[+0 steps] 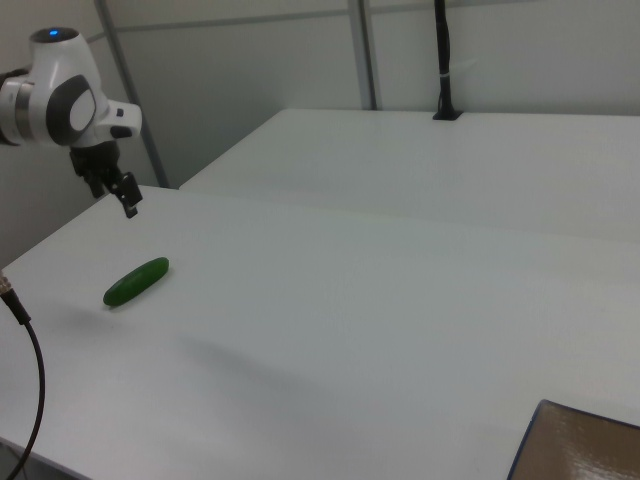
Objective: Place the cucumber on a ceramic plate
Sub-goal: 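Move the gripper down over the green cucumber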
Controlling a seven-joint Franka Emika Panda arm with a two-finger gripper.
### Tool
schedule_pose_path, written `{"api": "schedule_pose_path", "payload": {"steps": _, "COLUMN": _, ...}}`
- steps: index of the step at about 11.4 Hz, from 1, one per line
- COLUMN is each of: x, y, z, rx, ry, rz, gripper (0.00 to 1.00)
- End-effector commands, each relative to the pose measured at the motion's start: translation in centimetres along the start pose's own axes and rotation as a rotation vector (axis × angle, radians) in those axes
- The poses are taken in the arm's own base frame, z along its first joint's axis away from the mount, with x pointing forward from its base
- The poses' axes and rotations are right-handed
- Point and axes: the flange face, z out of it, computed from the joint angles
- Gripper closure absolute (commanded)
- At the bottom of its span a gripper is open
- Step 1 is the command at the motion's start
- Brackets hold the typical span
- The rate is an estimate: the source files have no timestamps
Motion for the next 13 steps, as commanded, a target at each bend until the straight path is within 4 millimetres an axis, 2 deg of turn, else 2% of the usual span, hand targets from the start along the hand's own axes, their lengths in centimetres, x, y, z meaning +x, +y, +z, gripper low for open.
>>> {"api": "schedule_pose_path", "payload": {"steps": 1, "x": -1.0, "y": -3.6, "z": 3.2, "rx": 0.010, "ry": -0.011, "rz": 0.021, "gripper": 0.00}}
{"api": "schedule_pose_path", "payload": {"steps": 2, "x": -1.0, "y": -4.6, "z": 4.3, "rx": 0.001, "ry": -0.001, "rz": 0.015, "gripper": 0.00}}
{"api": "schedule_pose_path", "payload": {"steps": 4, "x": -1.2, "y": -6.7, "z": 7.7, "rx": -0.044, "ry": -0.001, "rz": 0.002, "gripper": 0.00}}
{"api": "schedule_pose_path", "payload": {"steps": 6, "x": -1.0, "y": -8.0, "z": 10.3, "rx": -0.075, "ry": 0.001, "rz": -0.003, "gripper": 0.00}}
{"api": "schedule_pose_path", "payload": {"steps": 8, "x": 0.5, "y": -8.4, "z": 12.1, "rx": -0.091, "ry": 0.020, "rz": 0.023, "gripper": 0.00}}
{"api": "schedule_pose_path", "payload": {"steps": 10, "x": -0.2, "y": -9.3, "z": 14.7, "rx": -0.127, "ry": 0.014, "rz": -0.006, "gripper": 0.00}}
{"api": "schedule_pose_path", "payload": {"steps": 13, "x": -0.9, "y": -9.0, "z": 19.0, "rx": -0.185, "ry": -0.009, "rz": -0.026, "gripper": 0.00}}
